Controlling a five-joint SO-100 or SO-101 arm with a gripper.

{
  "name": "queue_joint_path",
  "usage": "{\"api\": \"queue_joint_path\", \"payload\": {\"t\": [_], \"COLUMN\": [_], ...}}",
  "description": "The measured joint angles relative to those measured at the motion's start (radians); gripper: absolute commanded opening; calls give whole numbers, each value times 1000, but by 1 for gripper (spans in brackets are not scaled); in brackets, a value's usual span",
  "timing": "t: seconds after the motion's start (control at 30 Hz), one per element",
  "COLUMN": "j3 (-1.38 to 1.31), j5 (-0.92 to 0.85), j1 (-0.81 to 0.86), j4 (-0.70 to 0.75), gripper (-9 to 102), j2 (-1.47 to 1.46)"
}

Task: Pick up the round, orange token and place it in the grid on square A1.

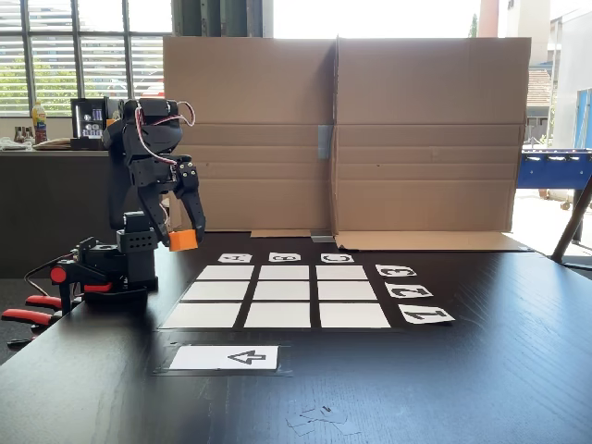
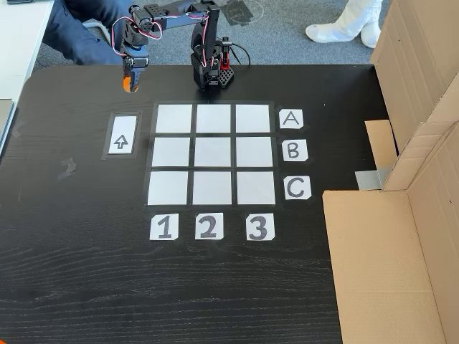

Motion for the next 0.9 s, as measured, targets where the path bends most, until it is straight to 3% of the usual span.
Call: {"api": "queue_joint_path", "payload": {"t": [0.43,0.9], "j3": [408,723], "j5": [-2,-2], "j1": [-107,-127], "j4": [-15,-207], "gripper": [0,0], "j2": [310,379]}}
